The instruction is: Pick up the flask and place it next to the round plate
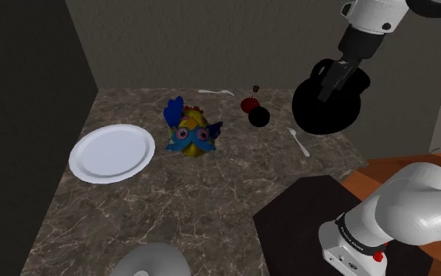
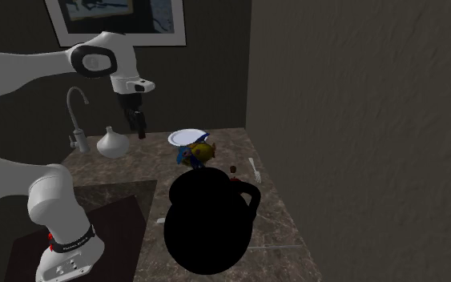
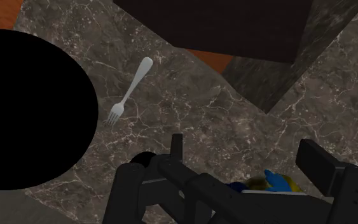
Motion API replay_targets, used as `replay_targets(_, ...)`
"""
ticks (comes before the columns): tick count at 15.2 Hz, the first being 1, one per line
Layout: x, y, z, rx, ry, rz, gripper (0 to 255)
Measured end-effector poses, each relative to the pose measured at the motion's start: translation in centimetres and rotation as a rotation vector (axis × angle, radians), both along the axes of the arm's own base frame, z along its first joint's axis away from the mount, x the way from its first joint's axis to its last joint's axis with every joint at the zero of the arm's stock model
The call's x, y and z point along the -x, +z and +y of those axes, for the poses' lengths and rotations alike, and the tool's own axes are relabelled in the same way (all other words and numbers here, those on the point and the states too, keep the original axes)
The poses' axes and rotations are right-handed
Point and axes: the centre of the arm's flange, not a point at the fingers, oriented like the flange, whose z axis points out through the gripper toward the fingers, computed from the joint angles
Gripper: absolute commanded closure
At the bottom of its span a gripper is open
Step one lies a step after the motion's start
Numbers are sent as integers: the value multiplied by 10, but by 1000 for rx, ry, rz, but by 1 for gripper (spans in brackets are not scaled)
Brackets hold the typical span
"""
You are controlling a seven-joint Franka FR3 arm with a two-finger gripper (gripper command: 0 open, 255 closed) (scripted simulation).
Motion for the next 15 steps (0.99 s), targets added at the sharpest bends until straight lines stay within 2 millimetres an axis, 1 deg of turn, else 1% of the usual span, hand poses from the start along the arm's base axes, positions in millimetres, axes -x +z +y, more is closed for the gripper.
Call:
replay_targets(1,0,0,0,0,0,0,0)
replay_targets(2,-6,-3,-3,0,-1,0,0)
replay_targets(6,-41,-22,-18,0,-12,-5,0)
replay_targets(8,-64,-36,-25,0,-17,-7,0)
replay_targets(11,-94,-57,-40,-1,-26,-11,0)
replay_targets(13,-116,-64,-48,-1,-32,-15,0)
replay_targets(15,-140,-76,-58,0,-38,-18,0)
